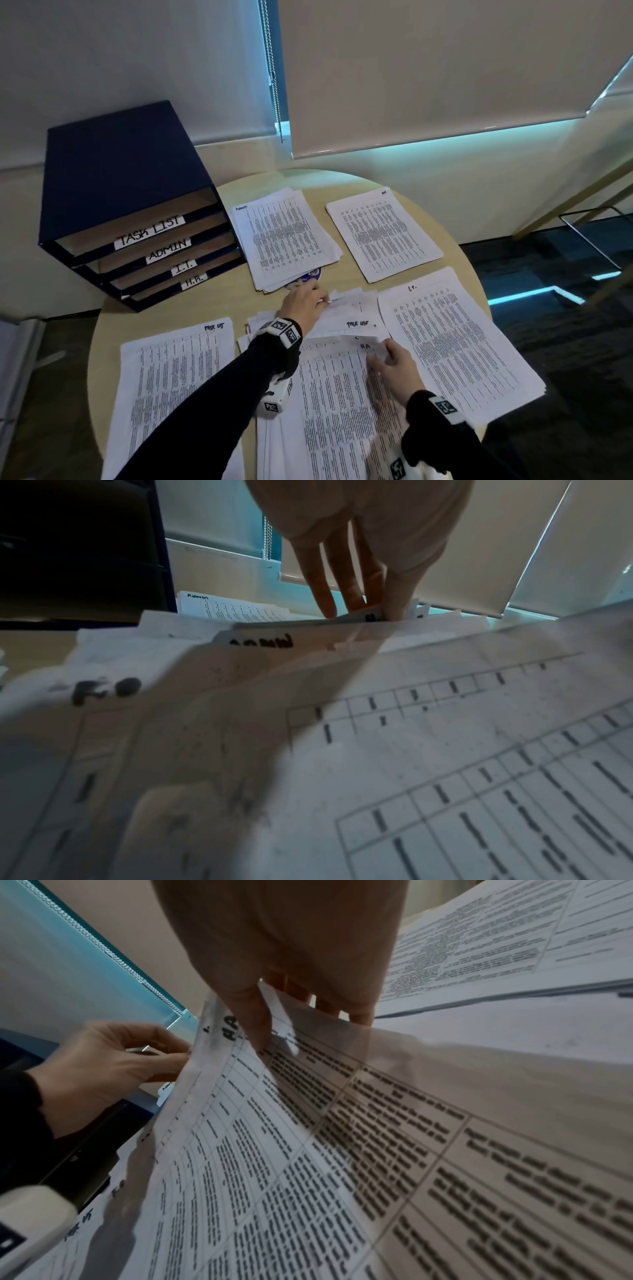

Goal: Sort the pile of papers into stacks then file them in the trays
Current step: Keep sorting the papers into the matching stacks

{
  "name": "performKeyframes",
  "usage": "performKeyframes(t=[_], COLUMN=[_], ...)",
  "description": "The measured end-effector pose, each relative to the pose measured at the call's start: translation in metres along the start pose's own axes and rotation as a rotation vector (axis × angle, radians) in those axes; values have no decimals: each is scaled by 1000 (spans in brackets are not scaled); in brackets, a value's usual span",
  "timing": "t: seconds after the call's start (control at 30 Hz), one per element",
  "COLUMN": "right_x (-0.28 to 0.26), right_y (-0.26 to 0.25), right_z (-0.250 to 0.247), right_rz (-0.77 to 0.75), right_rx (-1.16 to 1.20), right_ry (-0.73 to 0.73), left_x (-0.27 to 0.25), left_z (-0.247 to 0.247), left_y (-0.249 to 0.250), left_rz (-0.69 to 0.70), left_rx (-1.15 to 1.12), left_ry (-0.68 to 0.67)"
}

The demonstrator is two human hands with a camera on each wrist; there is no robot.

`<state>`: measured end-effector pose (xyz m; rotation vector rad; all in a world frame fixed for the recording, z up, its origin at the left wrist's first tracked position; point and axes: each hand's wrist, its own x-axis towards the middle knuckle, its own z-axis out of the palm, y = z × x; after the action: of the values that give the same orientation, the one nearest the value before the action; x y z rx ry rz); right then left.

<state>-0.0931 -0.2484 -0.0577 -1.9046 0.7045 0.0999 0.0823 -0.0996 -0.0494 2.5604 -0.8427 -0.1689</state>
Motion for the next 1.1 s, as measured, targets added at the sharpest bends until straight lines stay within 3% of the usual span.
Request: performKeyframes(t=[0.4, 0.67, 0.83, 0.93, 1.1], right_x=[-4, -4, -6, -9, -9], right_y=[1, 2, -1, -5, -7], right_z=[3, 3, -1, -2, -1], right_rz=[3, 0, -28, -48, -71], right_rx=[70, 79, 115, 137, 129], right_ry=[6, 0, -28, -46, -50], left_x=[-16, -23, -17, -3, 1], left_z=[-2, 3, -23, -49, -58], left_y=[12, 7, 14, 11, 4], left_rz=[-72, 54, -170, -219, -258], left_rx=[-70, 30, -259, -359, -183], left_ry=[42, 108, -70, -213, -481])
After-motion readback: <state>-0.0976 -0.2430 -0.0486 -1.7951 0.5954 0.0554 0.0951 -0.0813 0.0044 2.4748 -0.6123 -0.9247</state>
